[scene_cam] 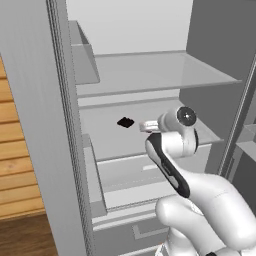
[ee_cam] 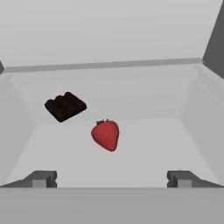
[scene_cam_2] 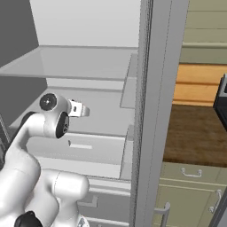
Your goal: Take the strawberry from the fridge and place it on top of the pancake, located on the dining counter.
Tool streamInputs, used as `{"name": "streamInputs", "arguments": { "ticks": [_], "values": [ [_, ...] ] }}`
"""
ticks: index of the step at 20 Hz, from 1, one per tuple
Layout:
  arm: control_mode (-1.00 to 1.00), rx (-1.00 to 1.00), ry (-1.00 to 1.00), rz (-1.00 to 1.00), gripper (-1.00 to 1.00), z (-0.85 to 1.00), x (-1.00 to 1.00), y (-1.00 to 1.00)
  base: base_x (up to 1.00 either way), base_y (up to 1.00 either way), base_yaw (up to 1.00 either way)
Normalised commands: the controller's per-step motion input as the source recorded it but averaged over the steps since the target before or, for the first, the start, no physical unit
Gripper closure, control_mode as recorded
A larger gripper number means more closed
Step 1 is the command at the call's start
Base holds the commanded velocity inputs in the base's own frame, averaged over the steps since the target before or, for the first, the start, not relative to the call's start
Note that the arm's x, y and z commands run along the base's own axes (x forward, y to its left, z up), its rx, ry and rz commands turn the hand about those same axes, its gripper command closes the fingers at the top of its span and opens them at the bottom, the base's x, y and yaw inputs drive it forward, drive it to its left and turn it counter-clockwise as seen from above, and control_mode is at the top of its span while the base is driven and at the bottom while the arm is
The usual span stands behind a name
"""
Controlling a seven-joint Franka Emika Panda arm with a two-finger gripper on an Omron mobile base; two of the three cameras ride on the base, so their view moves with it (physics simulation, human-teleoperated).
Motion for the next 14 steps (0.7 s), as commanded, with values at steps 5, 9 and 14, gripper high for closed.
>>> {"name": "streamInputs", "arguments": {
  "ticks": [5,9,14],
  "values": [
    [-1.00,0.00,0.11,0.00,-1.00,-0.09,0.42,0.00,0.00,0.00,0.00],
    [-1.00,-0.02,0.06,0.00,-1.00,-0.20,0.08,0.00,0.00,0.00,0.00],
    [-1.00,-0.02,0.01,0.00,-1.00,-0.14,0.16,0.02,0.00,0.00,0.00]
  ]
}}
